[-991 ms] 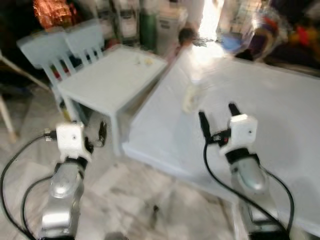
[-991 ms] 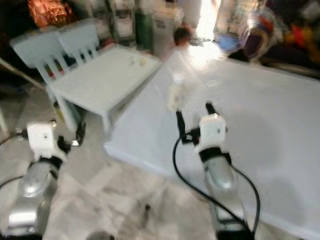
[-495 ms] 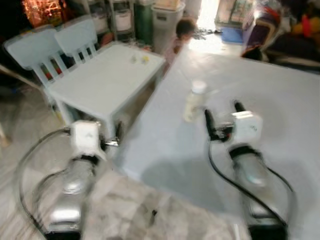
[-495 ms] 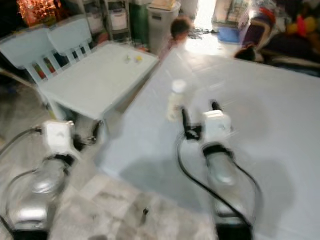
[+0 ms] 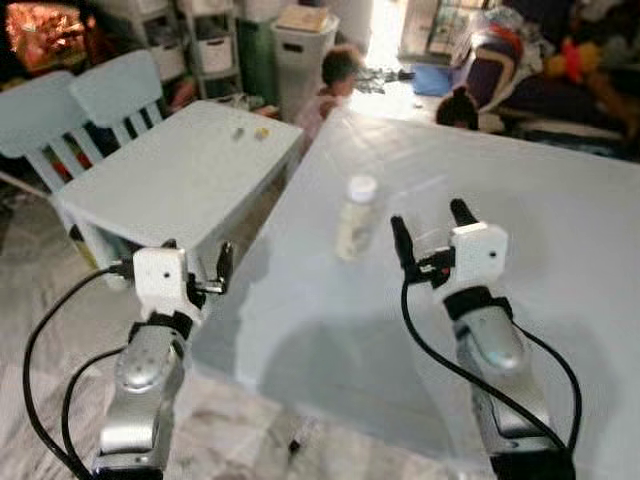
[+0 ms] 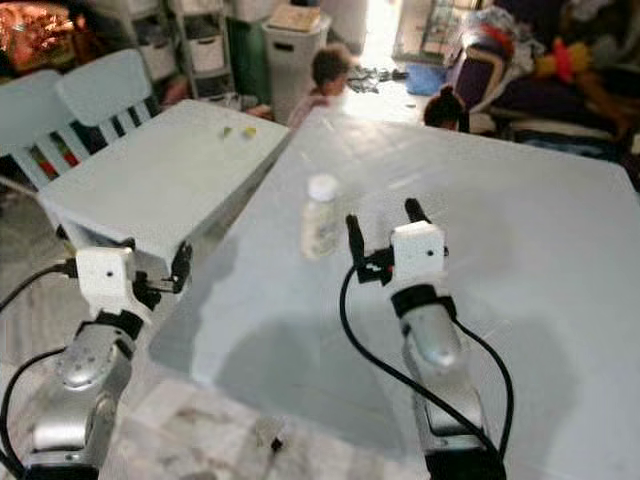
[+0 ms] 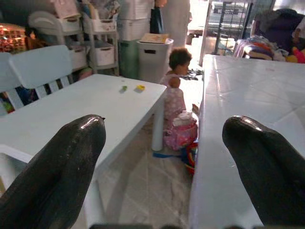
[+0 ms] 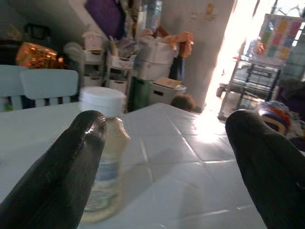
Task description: Restocking fridge
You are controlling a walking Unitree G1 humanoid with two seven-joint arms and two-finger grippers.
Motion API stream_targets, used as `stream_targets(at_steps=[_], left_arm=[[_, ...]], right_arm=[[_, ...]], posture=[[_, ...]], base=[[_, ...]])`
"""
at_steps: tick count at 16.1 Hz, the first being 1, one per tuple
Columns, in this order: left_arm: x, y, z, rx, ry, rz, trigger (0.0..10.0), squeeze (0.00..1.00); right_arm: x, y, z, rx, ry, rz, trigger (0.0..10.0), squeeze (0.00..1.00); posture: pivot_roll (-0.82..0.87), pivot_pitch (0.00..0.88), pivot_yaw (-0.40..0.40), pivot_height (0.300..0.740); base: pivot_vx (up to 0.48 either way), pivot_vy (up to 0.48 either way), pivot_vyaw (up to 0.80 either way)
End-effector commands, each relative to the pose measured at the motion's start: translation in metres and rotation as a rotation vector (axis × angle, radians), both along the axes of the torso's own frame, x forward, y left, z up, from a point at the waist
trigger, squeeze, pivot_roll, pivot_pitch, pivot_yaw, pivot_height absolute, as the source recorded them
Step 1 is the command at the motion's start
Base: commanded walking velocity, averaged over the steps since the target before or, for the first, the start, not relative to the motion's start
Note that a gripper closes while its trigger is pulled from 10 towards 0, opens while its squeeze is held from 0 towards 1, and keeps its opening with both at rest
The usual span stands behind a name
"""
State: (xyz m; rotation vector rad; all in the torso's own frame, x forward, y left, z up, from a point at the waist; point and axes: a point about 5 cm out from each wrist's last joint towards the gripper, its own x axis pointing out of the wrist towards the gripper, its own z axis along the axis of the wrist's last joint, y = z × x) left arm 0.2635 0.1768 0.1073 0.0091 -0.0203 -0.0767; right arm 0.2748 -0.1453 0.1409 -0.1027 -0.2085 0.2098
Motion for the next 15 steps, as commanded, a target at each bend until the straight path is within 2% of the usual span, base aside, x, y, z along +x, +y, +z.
stream_targets(at_steps=[1,4,6,9,15], left_arm=[[0.0,0.0,0.002,0.013,-0.006,0.0,10.0,0.0],[-0.002,0.003,-0.001,0.034,0.013,0.016,10.0,0.0],[-0.002,0.006,-0.001,0.047,0.023,0.016,10.0,0.0],[-0.004,0.006,0.0,0.057,0.025,0.008,10.0,0.0],[-0.009,0.008,0.0,0.08,0.048,-0.013,10.0,0.0]], right_arm=[[0.002,0.0,0.003,0.009,-0.004,0.023,10.0,0.0],[0.009,0.005,0.011,0.055,0.002,0.115,10.0,0.0],[0.02,0.008,0.016,0.035,0.018,0.214,10.0,0.0],[0.035,0.004,0.017,0.026,0.035,0.219,10.0,0.0],[0.062,0.007,0.026,-0.029,0.048,0.284,10.0,0.0]], posture=[[0.01,0.0,-0.036,0.74],[0.02,0.0,-0.026,0.74],[0.03,0.0,-0.018,0.74],[0.05,0.006,-0.019,0.74],[0.08,0.043,0.001,0.74]], base=[[0.0,0.0,0.0],[0.0,0.0,0.0],[0.0,0.0,0.0],[0.0,0.0,0.0],[0.0,0.0,0.0]])
